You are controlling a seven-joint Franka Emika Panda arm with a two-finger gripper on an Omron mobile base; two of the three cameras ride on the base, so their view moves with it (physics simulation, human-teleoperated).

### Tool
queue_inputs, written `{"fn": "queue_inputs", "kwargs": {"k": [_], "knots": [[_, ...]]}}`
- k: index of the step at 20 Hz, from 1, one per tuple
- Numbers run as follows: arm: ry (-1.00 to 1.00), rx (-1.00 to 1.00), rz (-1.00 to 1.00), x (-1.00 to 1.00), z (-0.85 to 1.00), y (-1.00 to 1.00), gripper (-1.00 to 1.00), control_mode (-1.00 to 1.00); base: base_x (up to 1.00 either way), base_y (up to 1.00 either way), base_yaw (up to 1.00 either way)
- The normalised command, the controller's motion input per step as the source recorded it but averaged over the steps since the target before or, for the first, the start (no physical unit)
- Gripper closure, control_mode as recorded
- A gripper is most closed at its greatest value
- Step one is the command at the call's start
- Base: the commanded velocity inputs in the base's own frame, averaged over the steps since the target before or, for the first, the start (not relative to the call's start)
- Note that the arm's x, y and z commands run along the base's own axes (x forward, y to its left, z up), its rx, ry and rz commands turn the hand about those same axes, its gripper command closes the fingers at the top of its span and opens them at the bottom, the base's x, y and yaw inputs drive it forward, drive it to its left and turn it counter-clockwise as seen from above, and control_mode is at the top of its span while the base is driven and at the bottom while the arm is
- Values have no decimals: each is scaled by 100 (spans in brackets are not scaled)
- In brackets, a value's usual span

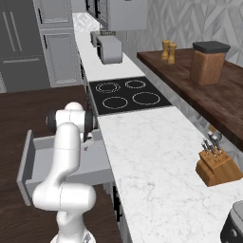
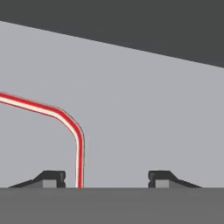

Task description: Take a straw from the drawer in front and place it inside the glass cup on the dining counter.

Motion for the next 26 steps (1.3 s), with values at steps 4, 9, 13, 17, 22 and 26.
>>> {"fn": "queue_inputs", "kwargs": {"k": [4, 9, 13, 17, 22, 26], "knots": [[2, 0, 1, 0, -21, 0, 100, -100, 0, 0, 0], [0, 0, 0, -7, -10, 0, 100, -100, 0, 0, 0], [0, 0, 0, -21, 0, 0, 100, -100, 0, 0, 0], [-7, 2, 0, -65, 63, 0, 100, -100, 0, 0, 0], [-12, 8, 0, -86, 100, 0, 100, -100, 0, 0, 0], [-9, 10, 0, -70, 100, 0, 100, -100, 0, 0, 0]]}}
